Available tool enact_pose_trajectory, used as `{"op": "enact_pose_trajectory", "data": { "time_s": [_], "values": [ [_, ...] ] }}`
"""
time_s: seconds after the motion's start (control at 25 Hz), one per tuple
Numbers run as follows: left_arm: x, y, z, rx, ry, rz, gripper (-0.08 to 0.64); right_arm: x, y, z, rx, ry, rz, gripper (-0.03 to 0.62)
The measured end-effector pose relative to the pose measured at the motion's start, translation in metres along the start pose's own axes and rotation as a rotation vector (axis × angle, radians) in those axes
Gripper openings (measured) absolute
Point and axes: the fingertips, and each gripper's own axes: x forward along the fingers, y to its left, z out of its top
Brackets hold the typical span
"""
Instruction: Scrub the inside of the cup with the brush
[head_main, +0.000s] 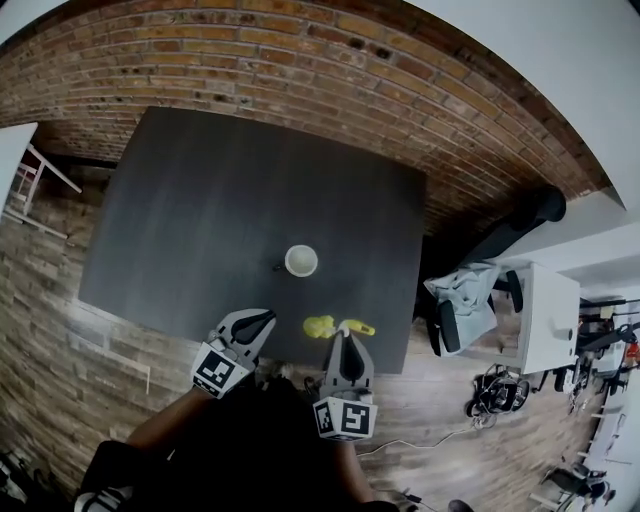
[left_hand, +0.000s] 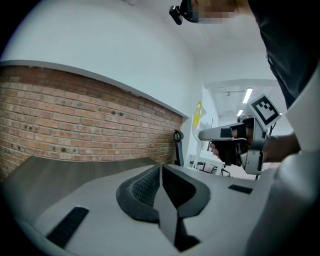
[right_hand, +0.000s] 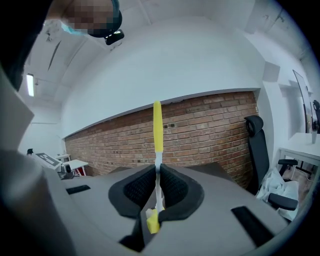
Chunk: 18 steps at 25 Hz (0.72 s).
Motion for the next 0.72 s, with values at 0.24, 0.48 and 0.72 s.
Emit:
{"op": "enact_pose_trajectory", "data": {
  "time_s": [0.24, 0.48, 0.72],
  "values": [
    [0.009, 0.031, -0.015, 0.016, 0.026, -0.047, 0.04, 0.033, 0.011, -0.003, -0.023, 0.02, -0.043, 0.044],
    [0.027, 0.052, -0.04, 0.044, 0.074, -0.102, 0.041, 0.06, 0.012, -0.007, -0.015, 0.014, -0.079, 0.044],
    [0.059, 0.068, -0.075, 0.065, 0.121, -0.093, 0.042, 0.09, -0.001, -0.022, -0.018, 0.039, -0.054, 0.044]
  ]
}}
